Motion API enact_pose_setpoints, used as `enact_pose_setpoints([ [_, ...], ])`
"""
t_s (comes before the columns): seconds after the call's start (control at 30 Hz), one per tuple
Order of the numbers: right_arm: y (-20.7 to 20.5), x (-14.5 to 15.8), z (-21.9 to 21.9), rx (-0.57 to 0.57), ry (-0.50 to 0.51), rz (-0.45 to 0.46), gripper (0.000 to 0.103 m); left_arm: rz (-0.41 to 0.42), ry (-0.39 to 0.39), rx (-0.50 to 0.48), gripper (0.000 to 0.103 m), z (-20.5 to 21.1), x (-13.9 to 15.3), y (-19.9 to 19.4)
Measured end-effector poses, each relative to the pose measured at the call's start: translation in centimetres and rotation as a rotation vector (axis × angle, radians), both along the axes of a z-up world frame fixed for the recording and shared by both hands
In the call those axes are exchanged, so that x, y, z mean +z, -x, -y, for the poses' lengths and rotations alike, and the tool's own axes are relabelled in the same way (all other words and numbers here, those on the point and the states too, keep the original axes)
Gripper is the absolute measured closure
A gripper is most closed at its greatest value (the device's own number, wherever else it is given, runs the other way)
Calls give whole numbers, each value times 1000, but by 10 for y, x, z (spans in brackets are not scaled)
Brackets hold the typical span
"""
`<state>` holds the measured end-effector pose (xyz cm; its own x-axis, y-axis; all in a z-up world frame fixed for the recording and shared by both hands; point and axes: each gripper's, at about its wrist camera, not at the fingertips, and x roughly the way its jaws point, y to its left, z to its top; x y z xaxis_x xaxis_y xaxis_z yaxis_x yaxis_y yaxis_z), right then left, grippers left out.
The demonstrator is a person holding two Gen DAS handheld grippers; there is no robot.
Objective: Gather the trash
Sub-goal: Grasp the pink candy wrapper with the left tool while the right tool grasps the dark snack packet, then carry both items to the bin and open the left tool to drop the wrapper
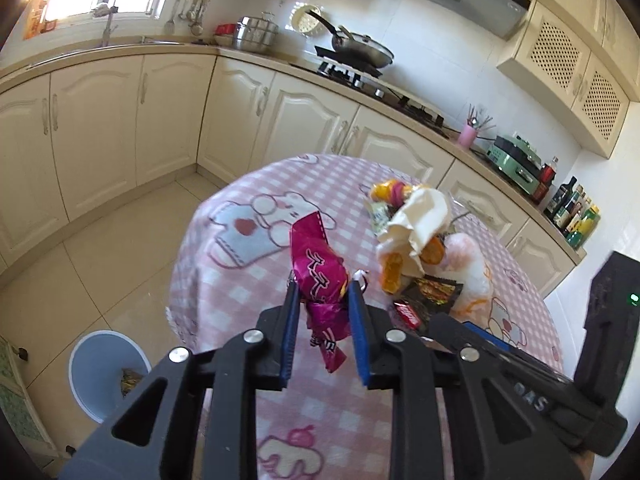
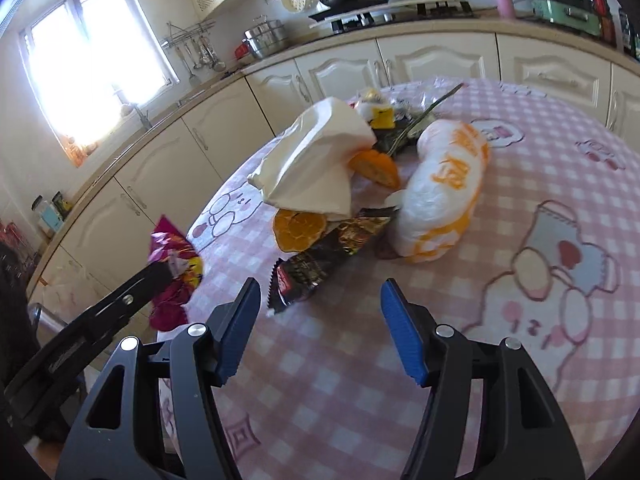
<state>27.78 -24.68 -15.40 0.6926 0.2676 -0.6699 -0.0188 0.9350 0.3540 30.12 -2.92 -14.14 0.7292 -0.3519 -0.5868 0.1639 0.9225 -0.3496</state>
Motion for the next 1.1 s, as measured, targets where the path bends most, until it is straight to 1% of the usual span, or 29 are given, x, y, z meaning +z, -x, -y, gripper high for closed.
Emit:
enact_pose_setpoints([
  [0.1, -13, 0, 1, -25, -12, -24, 44, 14, 2, 8, 80, -11, 3, 2],
  [0.17, -22, -1, 1, -40, -7, -38, 49, 18, 7, 8, 80, -17, 3, 3],
  [0.27, -29, -1, 2, -53, 19, -49, 64, 17, 17, 3, 80, -21, 2, 3],
  [0.33, -31, -2, 1, -45, 34, -54, 84, 14, 23, 2, 80, -23, 1, 4],
  [0.43, -23, 0, -1, -28, 64, -30, 95, 22, 31, -1, 80, -27, 2, 7],
  [0.5, -15, 5, -4, -24, 98, 6, 98, 26, 34, -4, 80, -28, 3, 9],
  [0.57, -5, 10, -9, -21, 130, 37, 100, 33, 37, -7, 80, -30, 5, 13],
  [0.8, 23, 26, -26, 31, 136, 100, 101, 50, 52, 7, 80, -48, 11, 33],
  [0.97, 33, 41, -60, 111, 134, 145, 101, 53, 73, 40, 80, -72, 11, 47],
  [1.1, 36, 46, -94, 195, 135, 169, 101, 57, 75, 76, 80, -95, 9, 57],
])
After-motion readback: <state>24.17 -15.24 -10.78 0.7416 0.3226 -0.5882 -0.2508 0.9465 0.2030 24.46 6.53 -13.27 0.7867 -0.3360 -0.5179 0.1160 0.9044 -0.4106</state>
